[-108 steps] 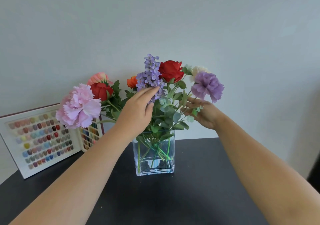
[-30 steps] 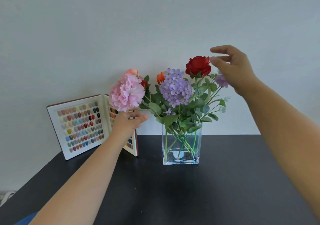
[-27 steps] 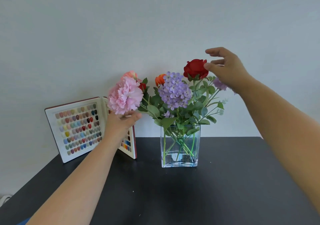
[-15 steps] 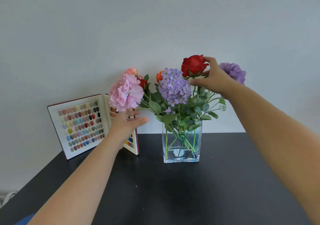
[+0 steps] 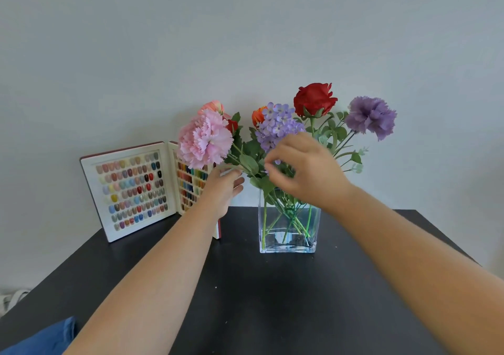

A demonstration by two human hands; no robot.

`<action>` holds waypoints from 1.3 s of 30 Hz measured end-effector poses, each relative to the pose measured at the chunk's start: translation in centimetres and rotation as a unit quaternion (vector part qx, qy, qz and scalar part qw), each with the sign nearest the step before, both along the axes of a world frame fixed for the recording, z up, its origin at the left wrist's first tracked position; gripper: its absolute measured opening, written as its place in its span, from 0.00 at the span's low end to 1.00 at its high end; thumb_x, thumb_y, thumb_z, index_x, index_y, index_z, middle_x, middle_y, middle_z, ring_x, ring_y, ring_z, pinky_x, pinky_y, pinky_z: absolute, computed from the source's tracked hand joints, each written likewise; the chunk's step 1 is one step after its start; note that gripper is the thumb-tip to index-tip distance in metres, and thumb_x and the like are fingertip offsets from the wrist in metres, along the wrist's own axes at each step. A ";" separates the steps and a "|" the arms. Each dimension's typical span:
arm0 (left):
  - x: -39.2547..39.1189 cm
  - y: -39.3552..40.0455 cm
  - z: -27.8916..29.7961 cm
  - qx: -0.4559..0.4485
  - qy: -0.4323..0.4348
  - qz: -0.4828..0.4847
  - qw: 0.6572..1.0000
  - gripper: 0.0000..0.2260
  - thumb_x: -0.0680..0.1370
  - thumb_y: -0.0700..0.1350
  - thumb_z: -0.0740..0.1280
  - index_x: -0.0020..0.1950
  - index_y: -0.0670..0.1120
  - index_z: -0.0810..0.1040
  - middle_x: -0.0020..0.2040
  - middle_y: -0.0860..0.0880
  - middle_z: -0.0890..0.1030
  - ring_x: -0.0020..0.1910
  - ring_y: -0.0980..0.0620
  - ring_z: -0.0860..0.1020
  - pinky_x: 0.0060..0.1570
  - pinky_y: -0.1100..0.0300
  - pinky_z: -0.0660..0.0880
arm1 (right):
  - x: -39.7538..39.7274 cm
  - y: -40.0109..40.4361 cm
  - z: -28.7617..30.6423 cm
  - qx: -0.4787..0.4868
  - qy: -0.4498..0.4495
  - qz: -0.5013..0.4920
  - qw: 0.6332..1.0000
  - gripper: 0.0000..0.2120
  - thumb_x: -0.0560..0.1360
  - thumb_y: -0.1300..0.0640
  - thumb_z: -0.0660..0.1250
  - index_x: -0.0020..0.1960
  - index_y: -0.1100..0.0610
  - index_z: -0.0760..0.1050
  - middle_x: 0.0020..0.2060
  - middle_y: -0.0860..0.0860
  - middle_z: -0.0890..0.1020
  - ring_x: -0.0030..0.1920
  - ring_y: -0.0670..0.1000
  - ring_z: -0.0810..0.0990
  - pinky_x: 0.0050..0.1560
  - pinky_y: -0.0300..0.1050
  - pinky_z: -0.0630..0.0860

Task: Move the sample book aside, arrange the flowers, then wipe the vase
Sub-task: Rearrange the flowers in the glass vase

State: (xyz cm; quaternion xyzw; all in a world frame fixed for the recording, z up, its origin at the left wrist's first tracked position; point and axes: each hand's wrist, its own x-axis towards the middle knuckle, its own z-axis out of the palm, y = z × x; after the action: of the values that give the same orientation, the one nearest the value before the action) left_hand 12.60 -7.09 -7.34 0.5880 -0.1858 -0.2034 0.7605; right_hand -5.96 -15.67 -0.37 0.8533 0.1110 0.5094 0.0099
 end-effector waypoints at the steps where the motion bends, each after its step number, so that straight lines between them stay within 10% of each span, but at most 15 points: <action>1: 0.0 -0.2 0.3 0.001 0.003 -0.003 1.000 0.11 0.79 0.36 0.64 0.60 0.37 0.75 0.54 0.38 0.80 0.46 0.46 0.79 0.56 0.51 0.77 | 0.8 0.5 -0.6 0.007 0.035 -0.014 0.999 0.05 0.73 0.58 0.70 0.46 0.59 0.82 0.38 0.54 0.81 0.39 0.56 0.78 0.40 0.48 0.75; 8: -0.7 -0.7 1.5 -0.119 0.028 -0.038 0.992 0.11 0.79 0.34 0.57 0.54 0.42 0.77 0.46 0.46 0.84 0.44 0.47 0.82 0.50 0.56 0.78 | 6.6 0.4 -1.6 0.161 0.233 -0.194 0.939 0.30 0.74 0.50 0.68 0.73 0.52 0.64 0.51 0.55 0.82 0.53 0.57 0.79 0.48 0.52 0.79; 16: 0.1 -0.9 2.2 -0.130 0.003 -0.090 0.987 0.10 0.79 0.36 0.60 0.48 0.47 0.79 0.41 0.49 0.85 0.38 0.52 0.82 0.39 0.61 0.79 | 7.1 -0.9 -2.3 0.153 0.232 -0.189 0.942 0.09 0.73 0.48 0.68 0.49 0.51 0.81 0.42 0.48 0.82 0.42 0.51 0.79 0.42 0.44 0.74; 28: -0.2 -0.6 3.0 0.030 -0.049 -0.093 0.994 0.11 0.77 0.48 0.69 0.57 0.47 0.74 0.35 0.50 0.83 0.35 0.52 0.81 0.38 0.61 0.75 | 6.0 -4.5 -0.9 0.273 0.157 -0.186 0.931 0.04 0.74 0.54 0.67 0.42 0.52 0.74 0.32 0.45 0.76 0.36 0.50 0.77 0.36 0.41 0.71; 35: -0.7 1.9 3.0 -0.059 -0.035 -0.300 0.952 0.05 0.78 0.39 0.65 0.43 0.47 0.78 0.57 0.41 0.83 0.58 0.42 0.81 0.52 0.57 0.79 | 6.0 -5.5 -0.4 0.322 0.137 -0.206 0.914 0.06 0.75 0.52 0.68 0.43 0.54 0.75 0.31 0.48 0.79 0.32 0.46 0.75 0.29 0.37 0.67; 39: -0.7 2.2 2.2 -0.010 -0.072 -0.158 0.985 0.12 0.80 0.40 0.65 0.61 0.39 0.69 0.56 0.41 0.84 0.52 0.45 0.84 0.47 0.58 0.81 | 6.0 -5.1 -0.4 0.330 0.150 -0.187 0.913 0.04 0.74 0.52 0.68 0.43 0.52 0.76 0.32 0.43 0.77 0.33 0.44 0.75 0.31 0.38 0.69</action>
State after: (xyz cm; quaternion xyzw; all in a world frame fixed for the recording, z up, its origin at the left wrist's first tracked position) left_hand 11.91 -4.88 -5.11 0.5567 -0.3323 -0.2762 0.7095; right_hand 0.00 -20.75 -0.82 0.8793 -0.2249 0.3723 -0.1943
